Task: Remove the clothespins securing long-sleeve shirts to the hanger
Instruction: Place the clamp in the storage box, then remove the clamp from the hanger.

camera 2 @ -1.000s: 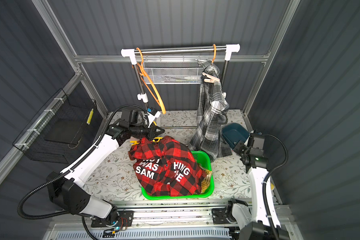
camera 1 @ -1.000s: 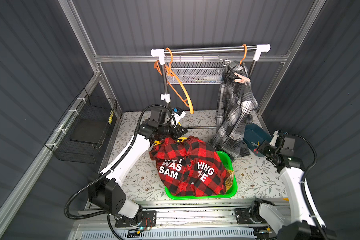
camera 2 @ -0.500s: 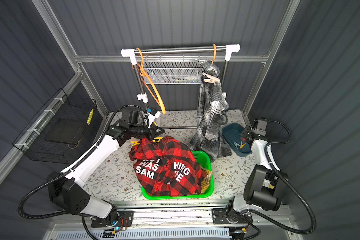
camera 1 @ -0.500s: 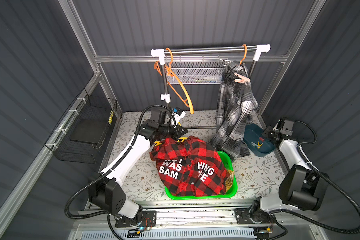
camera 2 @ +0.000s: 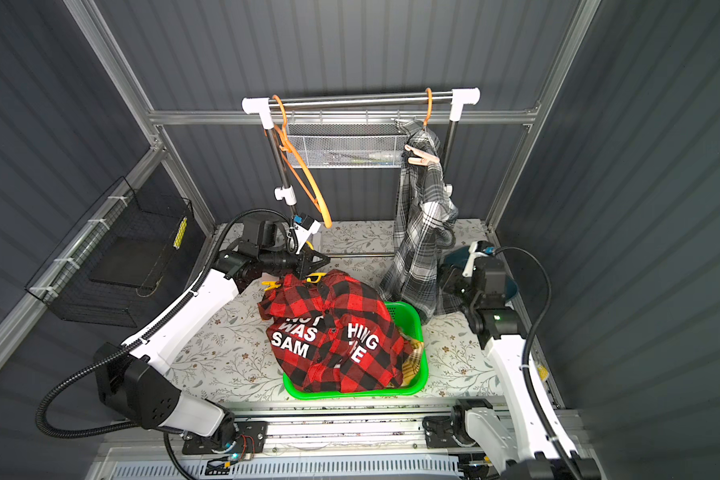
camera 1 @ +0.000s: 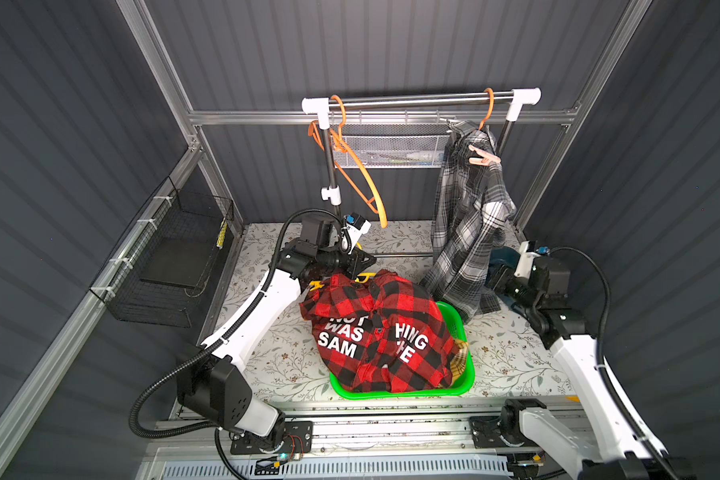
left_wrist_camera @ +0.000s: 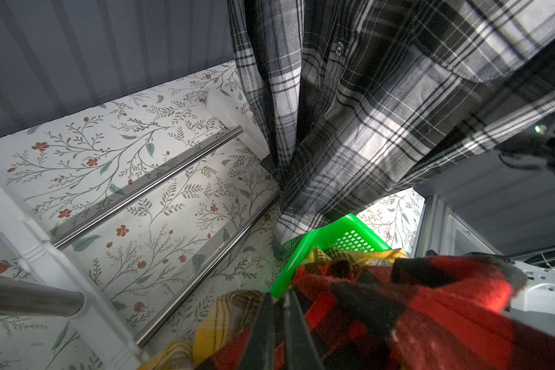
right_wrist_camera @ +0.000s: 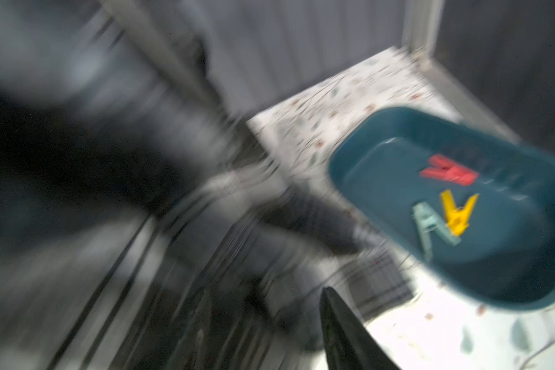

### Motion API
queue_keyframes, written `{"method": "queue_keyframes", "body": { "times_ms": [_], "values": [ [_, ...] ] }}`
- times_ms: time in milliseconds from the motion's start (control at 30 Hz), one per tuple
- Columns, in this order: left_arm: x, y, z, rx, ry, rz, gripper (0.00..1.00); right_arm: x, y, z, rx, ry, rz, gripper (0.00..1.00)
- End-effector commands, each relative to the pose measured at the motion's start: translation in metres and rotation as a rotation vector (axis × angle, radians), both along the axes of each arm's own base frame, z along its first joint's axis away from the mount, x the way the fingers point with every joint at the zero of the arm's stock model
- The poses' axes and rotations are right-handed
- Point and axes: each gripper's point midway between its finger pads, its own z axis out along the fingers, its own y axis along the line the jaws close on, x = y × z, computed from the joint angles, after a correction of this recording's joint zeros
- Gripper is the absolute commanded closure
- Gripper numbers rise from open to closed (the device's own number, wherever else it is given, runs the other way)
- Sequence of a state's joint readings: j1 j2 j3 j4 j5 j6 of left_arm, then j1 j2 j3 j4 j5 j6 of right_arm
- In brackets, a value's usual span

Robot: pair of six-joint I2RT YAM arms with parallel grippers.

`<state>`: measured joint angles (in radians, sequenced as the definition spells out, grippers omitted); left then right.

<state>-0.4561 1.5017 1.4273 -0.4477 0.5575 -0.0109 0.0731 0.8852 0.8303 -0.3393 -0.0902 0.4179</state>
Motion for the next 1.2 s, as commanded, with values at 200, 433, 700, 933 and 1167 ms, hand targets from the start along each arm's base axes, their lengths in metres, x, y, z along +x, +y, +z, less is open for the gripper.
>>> {"method": "queue_keyframes", "body": {
  "times_ms": [200,433,700,933,1167],
  "values": [
    [0.005,0.004,0.005,-0.005,-0.014,0.021,1.00,-0.074,0.076,-0.035,-0.040,0.096,0.394,0.45],
    [0.008,0.005,0.004,0.002,-0.014,0.034,1.00,-0.120,0.138,0.029,-0.029,-0.091,0.754,0.44],
    [0.004,0.008,0.007,0.005,-0.040,0.028,1.00,-0.115,0.164,0.083,-0.094,-0.187,0.858,0.43],
    [-0.001,0.006,0.016,-0.014,-0.062,0.000,1.00,-0.079,0.184,0.094,-0.197,-0.168,0.847,0.43],
    [-0.007,0.002,0.024,-0.037,-0.090,-0.040,1.00,-0.052,0.212,0.086,-0.228,-0.102,0.888,0.43]
  ]
}}
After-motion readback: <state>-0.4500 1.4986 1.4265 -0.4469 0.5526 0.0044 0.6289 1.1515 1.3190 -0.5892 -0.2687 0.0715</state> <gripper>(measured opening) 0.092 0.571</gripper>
